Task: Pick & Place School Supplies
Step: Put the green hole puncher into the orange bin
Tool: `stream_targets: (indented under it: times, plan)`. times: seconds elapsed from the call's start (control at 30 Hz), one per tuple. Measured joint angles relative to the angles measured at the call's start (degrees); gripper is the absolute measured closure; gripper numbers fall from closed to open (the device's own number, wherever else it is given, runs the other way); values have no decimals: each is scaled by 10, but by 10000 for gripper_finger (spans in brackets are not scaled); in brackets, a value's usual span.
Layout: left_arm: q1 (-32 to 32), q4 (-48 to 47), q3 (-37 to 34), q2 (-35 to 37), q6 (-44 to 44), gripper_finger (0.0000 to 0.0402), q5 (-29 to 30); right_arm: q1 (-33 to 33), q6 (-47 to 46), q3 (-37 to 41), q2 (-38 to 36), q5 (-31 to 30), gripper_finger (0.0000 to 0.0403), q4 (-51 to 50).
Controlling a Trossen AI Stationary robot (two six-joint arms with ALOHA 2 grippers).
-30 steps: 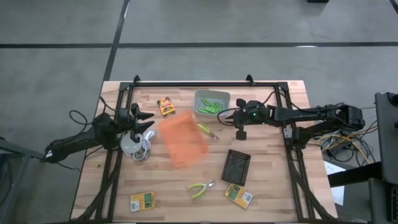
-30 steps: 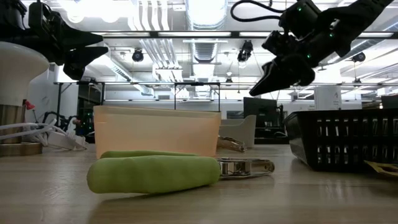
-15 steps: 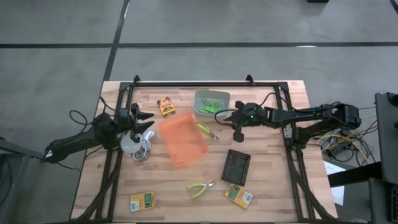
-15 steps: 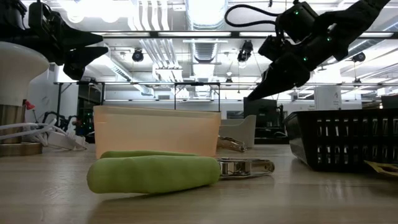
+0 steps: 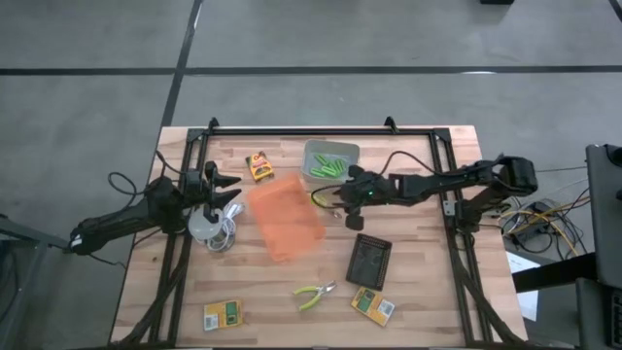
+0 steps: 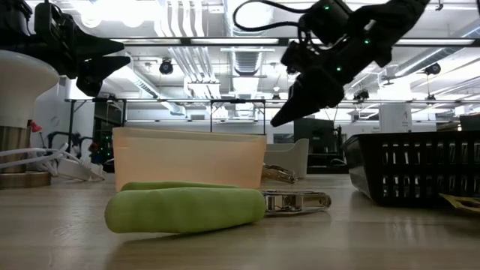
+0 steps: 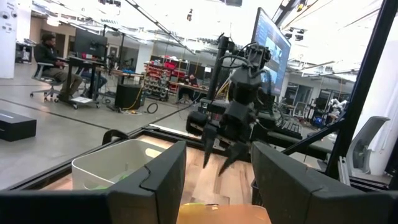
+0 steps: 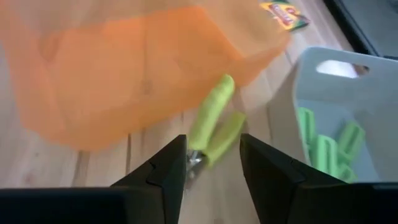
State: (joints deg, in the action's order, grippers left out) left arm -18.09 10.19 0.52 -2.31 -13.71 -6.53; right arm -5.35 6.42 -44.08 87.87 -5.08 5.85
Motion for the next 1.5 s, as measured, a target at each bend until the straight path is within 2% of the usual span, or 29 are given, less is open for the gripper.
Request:
stream_targets:
  times: [0.3, 0.7, 1.13, 1.23, 1.4, 1.5]
  plan:
    - [0, 0, 0, 0, 0, 214, 0, 19, -13, -43, 70, -18, 248, 0]
    - [0, 0, 0, 0, 0, 213, 0, 21, -48, -44, 108, -45, 248, 16]
    - [0, 0, 0, 0, 0, 213, 0, 14, -52, -53, 116, -39, 248, 16]
    - [0, 0, 0, 0, 0, 214, 0, 12, -51, -20, 115, -25, 248, 92]
    - [0, 0, 0, 0, 0, 214, 0, 12, -57, 72, 112, -23, 248, 320]
    - [0, 0, 0, 0, 0, 213, 0, 12, -43, 114, 112, -23, 248, 390]
